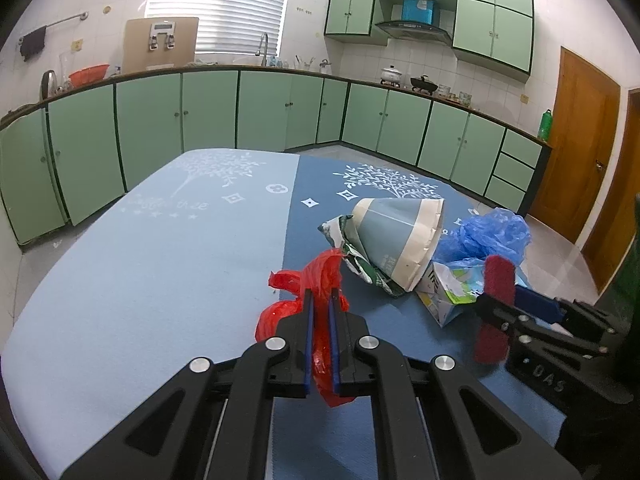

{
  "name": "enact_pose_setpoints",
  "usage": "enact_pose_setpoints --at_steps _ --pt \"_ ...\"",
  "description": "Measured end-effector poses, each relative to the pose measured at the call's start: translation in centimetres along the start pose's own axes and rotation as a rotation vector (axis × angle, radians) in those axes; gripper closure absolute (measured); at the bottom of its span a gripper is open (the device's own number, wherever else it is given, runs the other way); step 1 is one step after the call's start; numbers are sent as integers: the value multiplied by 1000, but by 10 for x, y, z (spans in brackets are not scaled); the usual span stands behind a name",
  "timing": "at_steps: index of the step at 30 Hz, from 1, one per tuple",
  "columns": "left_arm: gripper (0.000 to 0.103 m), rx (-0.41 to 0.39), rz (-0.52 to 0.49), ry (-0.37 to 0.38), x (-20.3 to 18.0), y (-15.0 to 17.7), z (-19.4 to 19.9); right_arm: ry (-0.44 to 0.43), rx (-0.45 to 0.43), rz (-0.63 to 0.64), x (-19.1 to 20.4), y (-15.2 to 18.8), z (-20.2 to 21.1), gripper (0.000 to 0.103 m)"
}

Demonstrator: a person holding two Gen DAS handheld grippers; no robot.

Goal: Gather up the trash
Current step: 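Carry the red bag and pad over the black bin and open both tools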

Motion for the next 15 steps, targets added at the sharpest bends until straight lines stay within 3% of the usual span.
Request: enact_pose_setpoints --at_steps 15 --pt "97 -41 -7 5 -13 -14 19 -25 -96 21 5 -31 45 59"
Point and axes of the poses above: each gripper's, at about its wrist camera, not at the fingertips, and z roughly against the way its jaws point, x to its left, y to its underside, the point moved 10 cm from there along -z, roughly the way its jaws point, and after that the axes turned 13 degrees about -y, right-handed, at the moved point
